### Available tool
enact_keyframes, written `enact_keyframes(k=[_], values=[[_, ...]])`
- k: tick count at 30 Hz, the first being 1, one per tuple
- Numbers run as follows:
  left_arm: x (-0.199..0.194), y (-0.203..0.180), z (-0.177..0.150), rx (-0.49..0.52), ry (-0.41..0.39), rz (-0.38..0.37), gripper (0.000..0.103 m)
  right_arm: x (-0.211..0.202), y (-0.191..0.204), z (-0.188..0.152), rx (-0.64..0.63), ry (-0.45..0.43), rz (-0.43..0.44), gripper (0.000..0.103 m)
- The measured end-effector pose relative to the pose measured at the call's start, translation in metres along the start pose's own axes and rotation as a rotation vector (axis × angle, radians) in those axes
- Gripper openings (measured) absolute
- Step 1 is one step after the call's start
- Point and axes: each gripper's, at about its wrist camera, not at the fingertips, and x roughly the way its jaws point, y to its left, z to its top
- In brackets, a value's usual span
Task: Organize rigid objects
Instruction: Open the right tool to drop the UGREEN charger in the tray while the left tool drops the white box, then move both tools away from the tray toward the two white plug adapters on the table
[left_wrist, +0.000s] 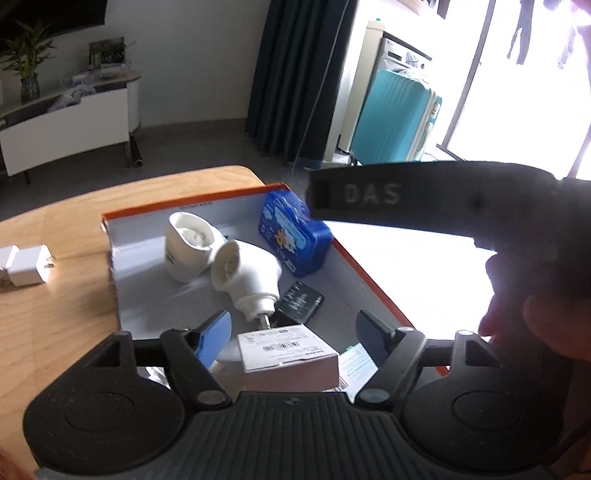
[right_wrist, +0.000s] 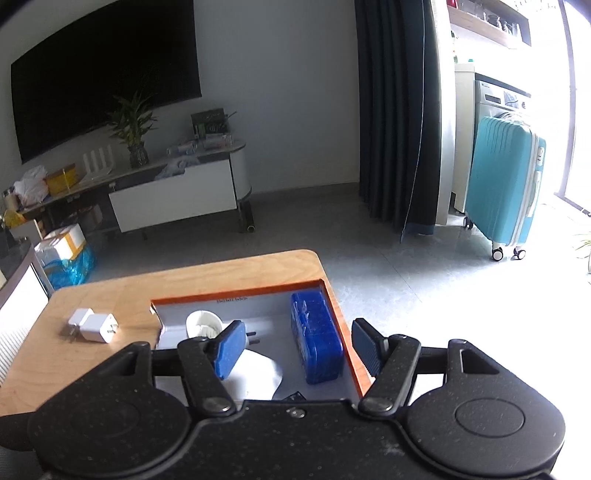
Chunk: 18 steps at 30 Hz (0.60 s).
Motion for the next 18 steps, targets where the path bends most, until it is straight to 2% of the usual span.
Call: enact_keyframes(k=[5, 11, 18], values=[[-0.010, 0.006, 0.005, -0.024, -0.016, 0.046, 0.087, -0.009, 0.006, 0.002, -0.025, -0.018, -0.008, 0.079], [-0.022, 0.024, 0.008, -0.054, -0.019, 0.136, 0.096, -0.017, 0.010, 0.001, 0.000, -0.040, -0.057, 0.082], [-0.038, 0.050, 0.005, -0.099, -0.027, 0.210, 0.097, -0.019, 0.024, 0.000, -0.016, -0.034, -0.043, 0.083]])
